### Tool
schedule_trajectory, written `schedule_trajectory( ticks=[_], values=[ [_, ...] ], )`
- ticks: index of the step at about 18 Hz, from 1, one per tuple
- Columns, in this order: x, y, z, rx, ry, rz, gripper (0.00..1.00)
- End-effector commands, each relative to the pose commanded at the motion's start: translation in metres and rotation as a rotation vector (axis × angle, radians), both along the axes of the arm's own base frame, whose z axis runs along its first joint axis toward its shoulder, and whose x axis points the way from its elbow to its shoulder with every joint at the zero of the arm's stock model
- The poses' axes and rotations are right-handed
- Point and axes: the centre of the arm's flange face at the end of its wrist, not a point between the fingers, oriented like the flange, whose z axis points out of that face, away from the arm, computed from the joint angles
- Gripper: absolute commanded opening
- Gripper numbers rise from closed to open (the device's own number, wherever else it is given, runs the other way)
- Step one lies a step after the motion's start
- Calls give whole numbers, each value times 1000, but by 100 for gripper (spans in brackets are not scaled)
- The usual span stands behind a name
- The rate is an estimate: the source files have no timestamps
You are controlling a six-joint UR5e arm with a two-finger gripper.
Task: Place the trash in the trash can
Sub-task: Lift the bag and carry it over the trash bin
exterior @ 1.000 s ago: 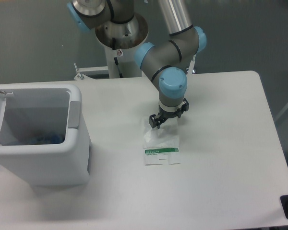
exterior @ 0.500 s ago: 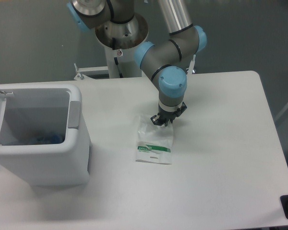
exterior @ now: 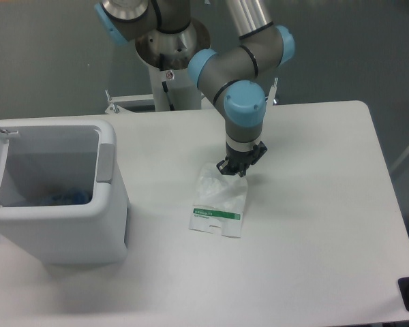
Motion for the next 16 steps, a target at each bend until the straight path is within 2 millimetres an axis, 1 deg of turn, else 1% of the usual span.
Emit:
schedule_trajectory(
  ticks=[2,3,5,6,8,11,13,14,16],
  values=[
    [-10,9,35,59,49,-4,0],
    [-12,15,60,112,76,-13,0],
    [-9,23,107,232,109,-35,0],
    [-3,25,128,283,121,-50,0],
    [10,25,163,376,138,-79,0],
    [30,27,223,529,166,-137,0],
    [40,29,255,603,189,-182,0],
    [48,32,270,635,197,-211,0],
    [58,41,295,701,215,-280,0]
  ],
)
